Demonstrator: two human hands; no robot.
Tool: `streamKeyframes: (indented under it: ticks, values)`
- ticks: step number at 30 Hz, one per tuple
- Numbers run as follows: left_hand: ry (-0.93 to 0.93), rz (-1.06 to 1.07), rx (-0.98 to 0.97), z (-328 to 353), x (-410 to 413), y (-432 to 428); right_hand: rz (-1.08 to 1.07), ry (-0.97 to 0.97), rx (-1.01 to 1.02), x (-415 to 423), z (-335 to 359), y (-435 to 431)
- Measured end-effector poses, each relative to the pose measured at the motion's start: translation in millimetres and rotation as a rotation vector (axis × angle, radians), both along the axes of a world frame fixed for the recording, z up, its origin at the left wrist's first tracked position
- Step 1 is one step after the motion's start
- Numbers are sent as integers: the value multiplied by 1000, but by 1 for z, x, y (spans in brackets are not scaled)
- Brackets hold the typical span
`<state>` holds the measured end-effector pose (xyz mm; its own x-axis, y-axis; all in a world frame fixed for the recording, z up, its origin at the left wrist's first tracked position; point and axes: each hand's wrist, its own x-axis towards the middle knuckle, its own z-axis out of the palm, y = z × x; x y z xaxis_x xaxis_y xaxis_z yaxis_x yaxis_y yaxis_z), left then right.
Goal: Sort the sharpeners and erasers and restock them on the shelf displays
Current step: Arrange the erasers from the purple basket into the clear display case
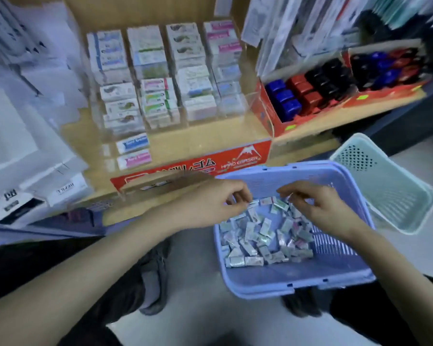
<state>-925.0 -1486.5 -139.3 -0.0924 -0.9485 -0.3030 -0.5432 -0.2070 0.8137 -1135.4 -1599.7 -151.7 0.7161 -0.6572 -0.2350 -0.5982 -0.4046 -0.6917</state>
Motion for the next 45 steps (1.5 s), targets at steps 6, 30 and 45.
streamKeyframes:
  ticks: [6,30,45]
  values:
    - [-109,-31,282,-143,-53,-50,-196,355,262,-71,-116,0]
    - [-607,-263,518,-321,-97,-85,-155,481,388,-34,-301,-26]
    - [-335,-100,463,-334,-88,-98,-409,268,627,-40,-299,-31]
